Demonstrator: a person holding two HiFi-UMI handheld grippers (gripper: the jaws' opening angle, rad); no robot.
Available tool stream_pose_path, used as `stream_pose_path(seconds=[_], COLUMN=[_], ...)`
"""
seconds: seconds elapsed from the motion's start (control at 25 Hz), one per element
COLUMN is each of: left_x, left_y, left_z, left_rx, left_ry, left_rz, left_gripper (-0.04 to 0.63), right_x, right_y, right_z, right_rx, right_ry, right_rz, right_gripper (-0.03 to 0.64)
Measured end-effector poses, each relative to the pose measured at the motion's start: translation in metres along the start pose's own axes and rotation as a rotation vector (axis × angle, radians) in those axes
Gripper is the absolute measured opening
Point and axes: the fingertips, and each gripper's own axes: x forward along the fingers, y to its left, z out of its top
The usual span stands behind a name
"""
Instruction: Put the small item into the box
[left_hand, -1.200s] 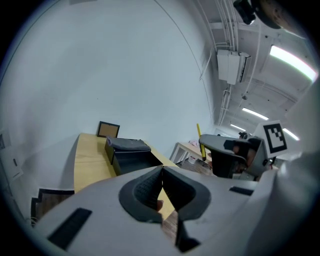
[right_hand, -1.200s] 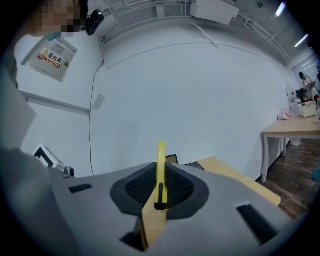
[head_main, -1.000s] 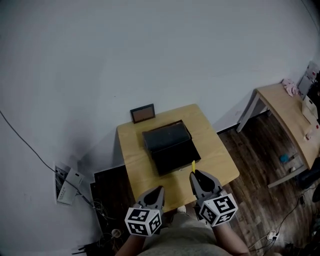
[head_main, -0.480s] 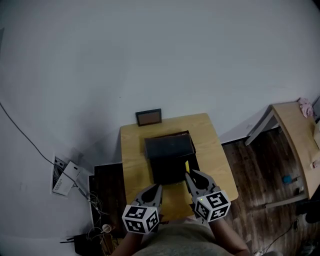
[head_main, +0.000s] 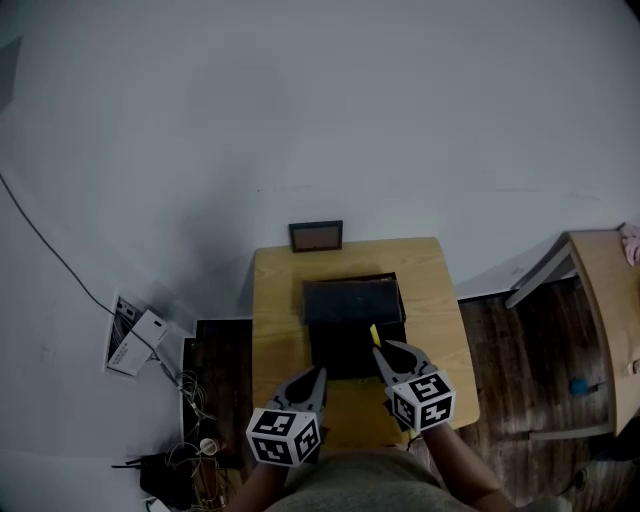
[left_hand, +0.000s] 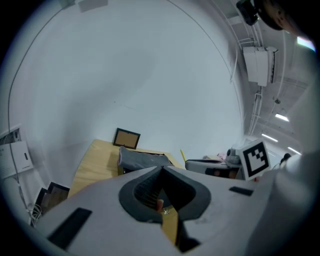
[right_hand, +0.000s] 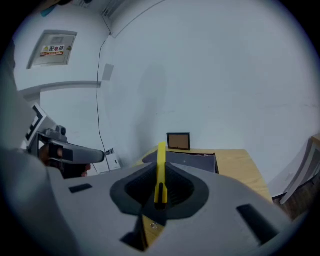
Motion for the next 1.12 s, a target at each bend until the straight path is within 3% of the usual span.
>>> stream_pose_path(seconds=[0.48,1.12], left_x=[0.008,0.005], left_y=[0.019,0.026], left_z=[-0.004,-0.012], left_rx=[-0.045,-0.061], left_ry=[0.016,0.020], left_rz=[0.066,0.107], left_gripper=[0.003,0.003], right_x=[0.053,0.092], right_y=[-0.025,-0.025], right_z=[-0.059,-0.129], right_rx=[-0.094,-0.224], right_ry=[0.261,0.628], right_rz=[0.027,0.078], right_gripper=[0.043,0.043])
